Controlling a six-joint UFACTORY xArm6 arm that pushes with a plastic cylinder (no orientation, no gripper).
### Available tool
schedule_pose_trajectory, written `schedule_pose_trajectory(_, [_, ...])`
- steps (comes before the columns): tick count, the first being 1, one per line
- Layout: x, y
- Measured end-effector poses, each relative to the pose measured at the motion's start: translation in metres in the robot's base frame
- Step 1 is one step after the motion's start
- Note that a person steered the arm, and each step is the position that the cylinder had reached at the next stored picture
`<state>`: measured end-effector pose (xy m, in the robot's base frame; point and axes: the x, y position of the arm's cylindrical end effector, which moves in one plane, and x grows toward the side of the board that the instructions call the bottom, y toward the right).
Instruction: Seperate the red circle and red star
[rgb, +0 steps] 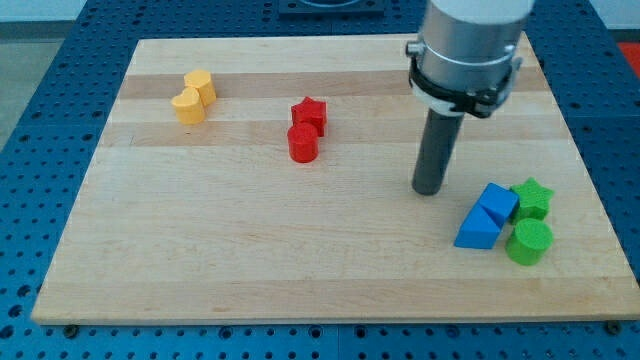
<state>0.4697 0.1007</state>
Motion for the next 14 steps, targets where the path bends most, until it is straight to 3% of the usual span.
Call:
schedule_pose_trajectory(4, [-0.001, -0.004])
schedule_pose_trajectory(9, [0.025, -0.172])
schedule_pose_trajectory(10, [0.004, -0.197])
schedule_pose_trajectory(11, [-0.058, -0.198])
schedule_pose_trajectory(14, [-0.088, -0.184])
